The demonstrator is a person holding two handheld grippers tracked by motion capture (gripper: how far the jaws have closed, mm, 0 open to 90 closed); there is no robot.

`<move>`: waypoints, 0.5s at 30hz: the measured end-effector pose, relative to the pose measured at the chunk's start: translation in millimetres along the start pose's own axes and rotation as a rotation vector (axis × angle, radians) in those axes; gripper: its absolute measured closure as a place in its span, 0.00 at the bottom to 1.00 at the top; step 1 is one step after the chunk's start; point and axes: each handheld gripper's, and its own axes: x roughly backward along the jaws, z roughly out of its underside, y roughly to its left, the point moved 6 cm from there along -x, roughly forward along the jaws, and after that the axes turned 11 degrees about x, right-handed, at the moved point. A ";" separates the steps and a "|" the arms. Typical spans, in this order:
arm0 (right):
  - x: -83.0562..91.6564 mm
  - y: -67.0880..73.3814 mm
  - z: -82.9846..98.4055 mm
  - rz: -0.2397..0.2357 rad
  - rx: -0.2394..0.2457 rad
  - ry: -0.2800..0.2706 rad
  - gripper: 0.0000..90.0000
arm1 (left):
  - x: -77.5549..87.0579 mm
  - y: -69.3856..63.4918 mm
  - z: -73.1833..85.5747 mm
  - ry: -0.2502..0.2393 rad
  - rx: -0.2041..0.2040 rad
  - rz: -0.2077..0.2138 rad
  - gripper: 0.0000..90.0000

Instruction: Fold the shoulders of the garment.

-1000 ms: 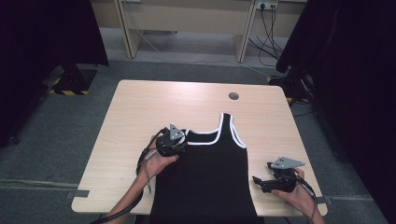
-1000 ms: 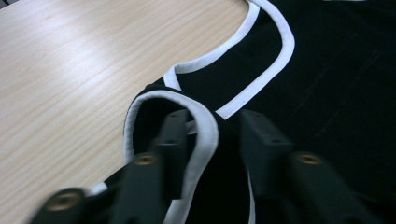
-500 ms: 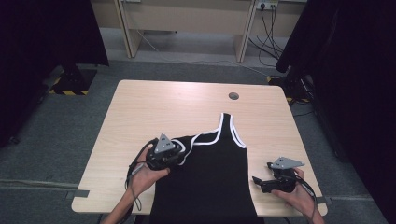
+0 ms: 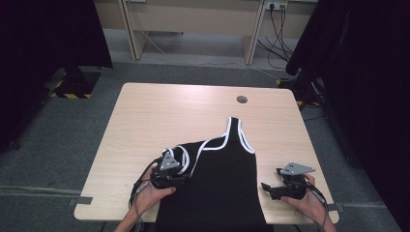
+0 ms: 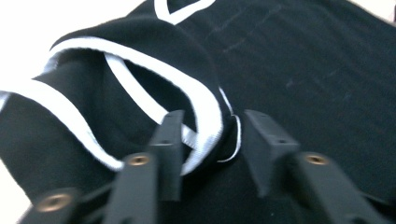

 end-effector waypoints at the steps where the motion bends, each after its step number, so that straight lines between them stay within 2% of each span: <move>1: 0.0 0.0 0.0 0.000 0.000 0.000 0.16 | 1.8 -0.7 -0.7 -0.008 0.005 -0.007 0.51; 4: 0.0 -0.2 -0.2 -0.004 -0.002 0.001 0.16 | 4.8 -1.9 -0.8 -0.028 0.007 -0.024 0.32; 6: -0.4 -1.8 -0.7 -0.007 -0.009 -0.005 0.16 | 6.3 -0.5 0.1 -0.041 -0.006 -0.051 0.25; 10: -2.0 -6.2 -6.1 0.002 -0.027 -0.021 0.17 | 7.0 5.2 3.8 -0.033 -0.001 -0.078 0.16; 13: -4.6 -7.9 -18.6 0.004 -0.024 -0.044 0.18 | 6.1 11.3 6.6 -0.022 0.015 -0.077 0.13; 15: -7.7 -7.9 -27.4 0.001 -0.024 -0.056 0.18 | 4.7 14.0 10.5 0.005 0.030 -0.064 0.10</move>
